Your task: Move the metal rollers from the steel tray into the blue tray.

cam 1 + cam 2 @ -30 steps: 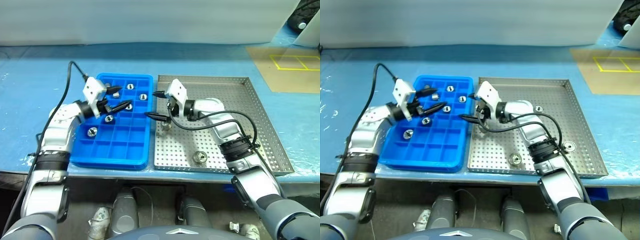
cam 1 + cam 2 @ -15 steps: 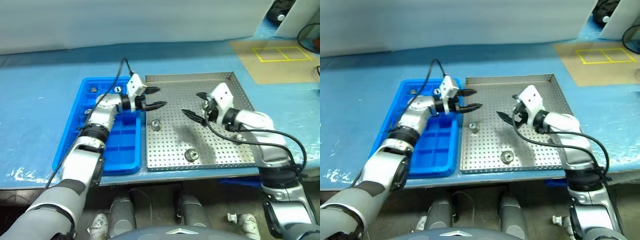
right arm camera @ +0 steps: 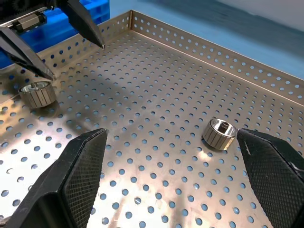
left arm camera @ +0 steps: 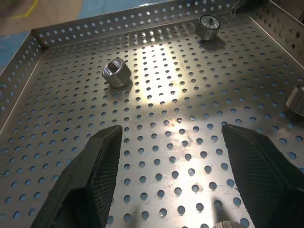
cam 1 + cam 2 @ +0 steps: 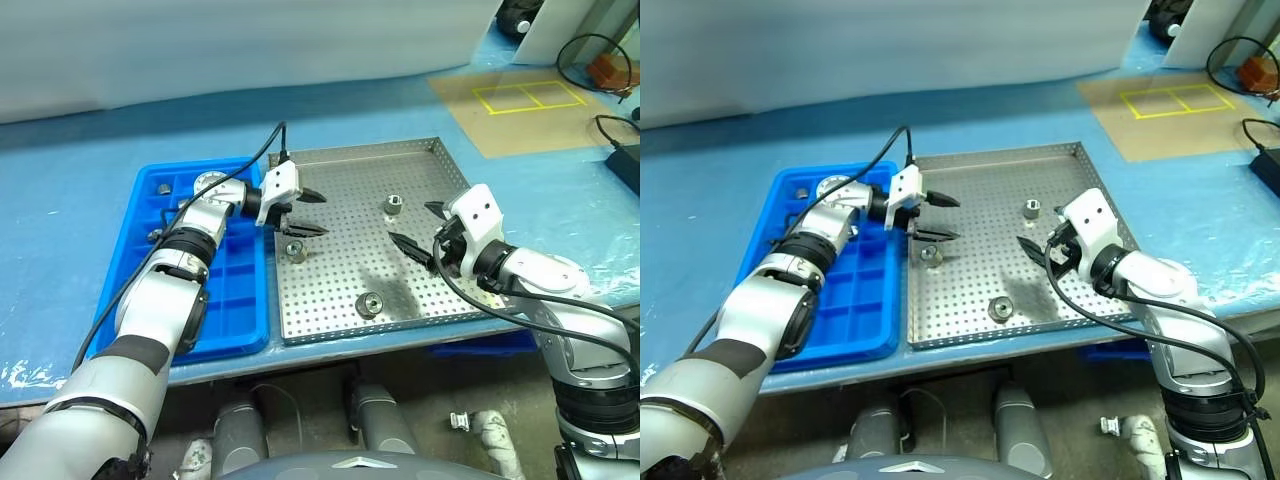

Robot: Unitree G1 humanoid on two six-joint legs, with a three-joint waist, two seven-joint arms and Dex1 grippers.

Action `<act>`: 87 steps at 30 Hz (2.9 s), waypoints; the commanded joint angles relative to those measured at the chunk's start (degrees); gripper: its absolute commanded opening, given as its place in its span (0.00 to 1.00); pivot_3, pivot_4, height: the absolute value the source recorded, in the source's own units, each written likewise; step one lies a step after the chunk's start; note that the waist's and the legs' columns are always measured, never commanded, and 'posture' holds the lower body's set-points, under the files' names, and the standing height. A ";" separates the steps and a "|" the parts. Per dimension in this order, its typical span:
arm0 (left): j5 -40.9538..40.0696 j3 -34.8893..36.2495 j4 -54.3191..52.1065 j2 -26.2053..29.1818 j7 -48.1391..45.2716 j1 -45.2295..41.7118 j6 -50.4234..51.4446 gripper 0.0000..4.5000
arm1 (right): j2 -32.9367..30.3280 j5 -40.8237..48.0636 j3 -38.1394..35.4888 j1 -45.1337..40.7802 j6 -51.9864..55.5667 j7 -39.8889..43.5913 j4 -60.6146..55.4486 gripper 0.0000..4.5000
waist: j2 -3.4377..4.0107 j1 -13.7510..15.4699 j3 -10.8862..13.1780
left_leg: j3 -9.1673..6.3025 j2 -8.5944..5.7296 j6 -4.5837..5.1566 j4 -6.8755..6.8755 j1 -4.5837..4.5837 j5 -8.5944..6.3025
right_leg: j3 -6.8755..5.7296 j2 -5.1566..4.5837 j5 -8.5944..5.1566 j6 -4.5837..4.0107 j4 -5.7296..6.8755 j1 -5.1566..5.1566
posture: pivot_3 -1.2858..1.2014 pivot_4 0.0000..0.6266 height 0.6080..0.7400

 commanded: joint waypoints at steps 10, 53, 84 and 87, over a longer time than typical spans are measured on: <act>0.71 2.46 4.90 -13.35 13.77 -3.27 -0.28 0.78 | -1.89 3.39 -5.38 1.22 3.94 -3.09 -6.60 1.00 | 0.01 -0.19 0.00 | 0.08 -0.05 0.32 0.15 -0.01 -0.19 | 0.05 -0.08 0.00 -0.01 -0.15 0.11 | 0.23 0.24 1.00; -9.89 -2.73 -35.79 -0.73 -15.63 21.51 14.53 0.78 | -1.62 13.56 -14.90 7.87 15.89 -12.11 -16.02 1.00 | 0.12 -11.78 -0.05 | -0.06 -1.08 1.43 0.73 -0.33 -0.88 | -0.41 -1.10 -0.24 0.44 -0.76 0.63 | 0.23 0.24 1.00; -2.51 -10.89 -21.97 -6.37 -10.06 22.88 -2.19 0.78 | -14.22 24.64 -12.20 12.67 16.46 -1.64 -20.62 1.00 | 0.49 -11.98 -0.30 | -0.07 -1.11 1.57 0.72 0.23 -1.00 | -0.43 -1.13 -0.50 0.89 -1.27 1.49 | 0.22 0.24 1.00; -1.26 -11.36 -21.14 -5.09 -9.53 22.64 -2.96 0.78 | -14.48 24.06 -12.03 12.90 16.04 -2.23 -20.28 1.00 | 0.50 -12.06 -0.31 | -0.08 -1.08 1.57 0.69 0.24 -1.00 | -0.45 -1.10 -0.50 0.89 -1.27 1.48 | 0.22 0.24 1.00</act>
